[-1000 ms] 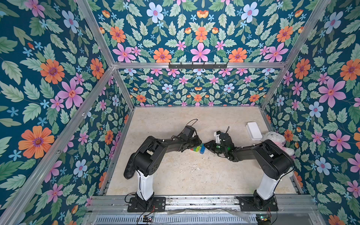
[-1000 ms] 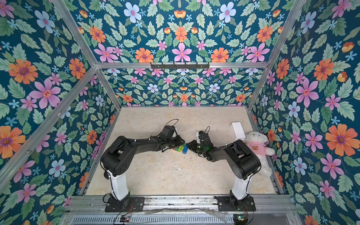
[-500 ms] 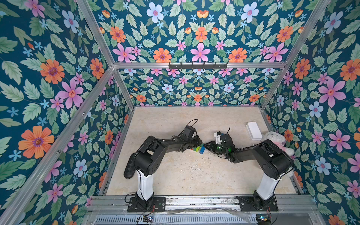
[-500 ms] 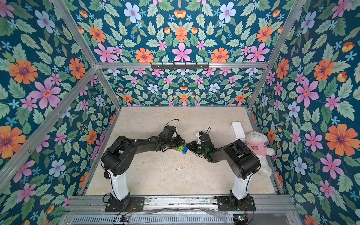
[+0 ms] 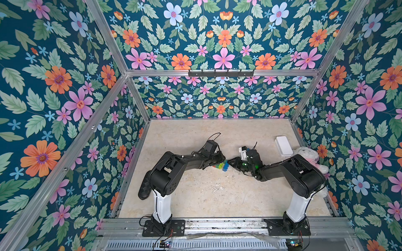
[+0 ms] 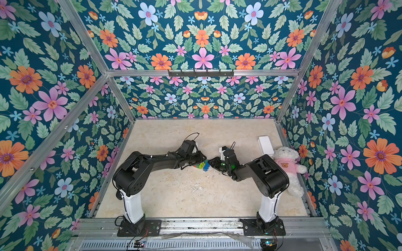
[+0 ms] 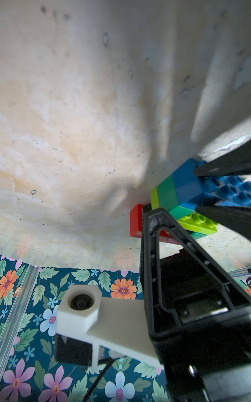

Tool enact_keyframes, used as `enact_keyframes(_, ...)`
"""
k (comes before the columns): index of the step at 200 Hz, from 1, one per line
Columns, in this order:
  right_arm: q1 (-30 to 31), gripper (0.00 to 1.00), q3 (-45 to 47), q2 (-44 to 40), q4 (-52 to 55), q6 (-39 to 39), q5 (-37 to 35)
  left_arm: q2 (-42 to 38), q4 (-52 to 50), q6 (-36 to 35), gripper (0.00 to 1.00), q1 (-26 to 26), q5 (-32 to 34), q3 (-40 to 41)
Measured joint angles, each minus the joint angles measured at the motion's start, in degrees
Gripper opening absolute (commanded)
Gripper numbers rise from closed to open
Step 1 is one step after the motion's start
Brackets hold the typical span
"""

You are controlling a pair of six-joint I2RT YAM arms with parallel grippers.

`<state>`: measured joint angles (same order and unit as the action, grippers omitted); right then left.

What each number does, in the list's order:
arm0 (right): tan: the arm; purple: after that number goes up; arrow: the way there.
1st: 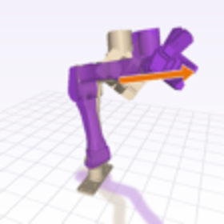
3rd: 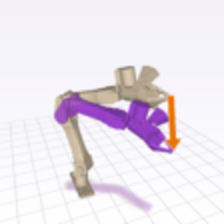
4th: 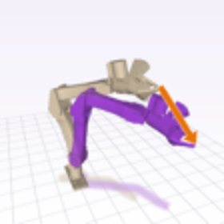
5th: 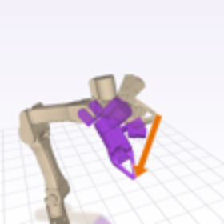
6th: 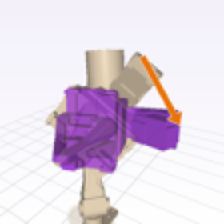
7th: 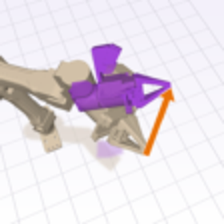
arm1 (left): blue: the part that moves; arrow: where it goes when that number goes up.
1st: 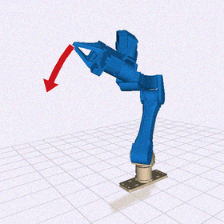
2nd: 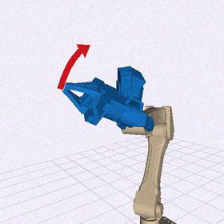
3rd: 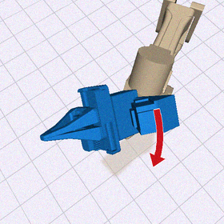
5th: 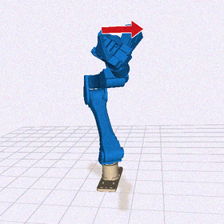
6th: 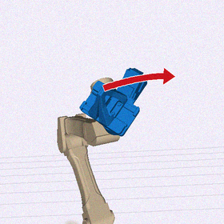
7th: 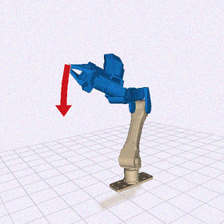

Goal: Assemble the number 5 with lego
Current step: Assemble the lego brick with the lego brick.

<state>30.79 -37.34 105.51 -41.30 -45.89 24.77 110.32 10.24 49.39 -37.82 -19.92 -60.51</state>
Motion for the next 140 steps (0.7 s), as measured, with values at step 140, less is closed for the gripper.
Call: enact_keyframes(140,0.0,0.3,0.2,0.6,-1.9,0.2,0.6,0.0,0.2,0.0,0.29,0.1,0.3,0.0)
